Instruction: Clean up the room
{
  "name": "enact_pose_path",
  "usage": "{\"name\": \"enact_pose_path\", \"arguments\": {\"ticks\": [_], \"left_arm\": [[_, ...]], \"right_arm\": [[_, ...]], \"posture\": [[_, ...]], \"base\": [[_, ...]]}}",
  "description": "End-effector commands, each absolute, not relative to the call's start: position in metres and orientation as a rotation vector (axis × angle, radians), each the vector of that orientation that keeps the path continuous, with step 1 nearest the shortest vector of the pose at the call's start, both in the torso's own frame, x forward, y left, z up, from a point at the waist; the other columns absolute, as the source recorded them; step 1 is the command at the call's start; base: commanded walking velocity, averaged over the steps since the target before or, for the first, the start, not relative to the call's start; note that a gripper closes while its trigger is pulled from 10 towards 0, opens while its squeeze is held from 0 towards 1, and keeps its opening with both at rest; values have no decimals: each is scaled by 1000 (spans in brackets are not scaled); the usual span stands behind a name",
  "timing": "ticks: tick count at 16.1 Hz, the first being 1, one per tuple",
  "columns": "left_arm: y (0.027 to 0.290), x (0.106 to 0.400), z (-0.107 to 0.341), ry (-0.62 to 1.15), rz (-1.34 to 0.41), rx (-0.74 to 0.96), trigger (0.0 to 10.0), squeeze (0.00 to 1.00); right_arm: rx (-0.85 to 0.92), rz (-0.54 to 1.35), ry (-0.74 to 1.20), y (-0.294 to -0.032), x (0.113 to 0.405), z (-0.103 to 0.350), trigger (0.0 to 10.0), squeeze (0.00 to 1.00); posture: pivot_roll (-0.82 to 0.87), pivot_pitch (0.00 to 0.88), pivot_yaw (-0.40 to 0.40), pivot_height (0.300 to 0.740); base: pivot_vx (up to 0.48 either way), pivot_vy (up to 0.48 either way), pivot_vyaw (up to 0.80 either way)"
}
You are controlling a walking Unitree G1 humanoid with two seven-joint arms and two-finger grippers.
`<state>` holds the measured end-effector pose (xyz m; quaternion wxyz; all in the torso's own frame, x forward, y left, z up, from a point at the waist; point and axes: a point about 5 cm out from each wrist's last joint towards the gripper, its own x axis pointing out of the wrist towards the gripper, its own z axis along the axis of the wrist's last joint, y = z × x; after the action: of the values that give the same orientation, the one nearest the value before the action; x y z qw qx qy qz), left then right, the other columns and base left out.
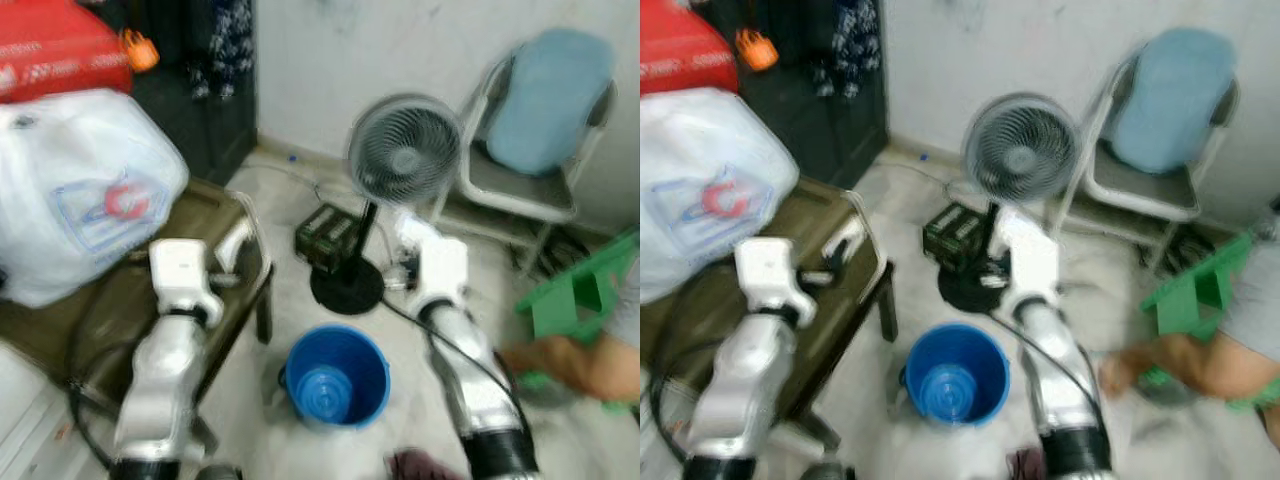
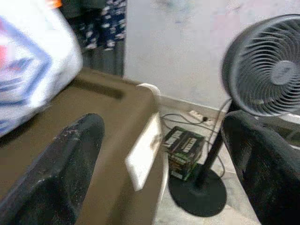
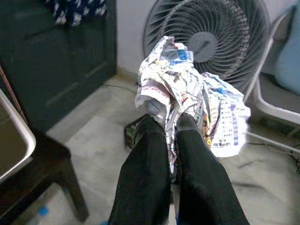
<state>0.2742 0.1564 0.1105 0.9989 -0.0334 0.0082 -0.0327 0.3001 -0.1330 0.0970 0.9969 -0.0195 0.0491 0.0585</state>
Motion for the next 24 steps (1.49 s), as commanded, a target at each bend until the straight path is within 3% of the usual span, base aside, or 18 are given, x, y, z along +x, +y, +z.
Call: {"name": "enact_pose_path", "arguments": {"ticks": [1,9,12,15,17,22,24], "left_arm": [[144,275,111,20,-97,-78,10000,0],[161,263,113,14,-106,-41,10000,0],[156,246,119,-11,-262,39,10000,0],[135,222,137,-41,-546,174,10000,0],[140,207,137,-4,-577,184,10000,0],[165,175,136,92,-548,231,10000,0],[180,167,140,121,-422,232,10000,0]], "right_arm": [[-46,61,135,-151,296,89,10000,0],[-47,66,121,-148,310,92,10000,0],[-118,15,192,-150,315,82,10000,0],[-94,-77,366,-157,319,55,10000,0],[-95,-55,433,-150,320,43,10000,0],[-125,-60,503,-150,321,31,10000,0],[-113,-54,512,-144,325,30,10000,0]], "posture": [[-28,64,-111,740],[17,77,-116,740],[44,97,-106,740],[119,139,-112,740],[167,183,-106,740],[266,265,-72,740],[318,302,-36,740]], "base": [[0,0,-800],[0,0,0],[0,0,0],[0,0,0],[0,0,0],[0,0,0],[0,0,0]]}}
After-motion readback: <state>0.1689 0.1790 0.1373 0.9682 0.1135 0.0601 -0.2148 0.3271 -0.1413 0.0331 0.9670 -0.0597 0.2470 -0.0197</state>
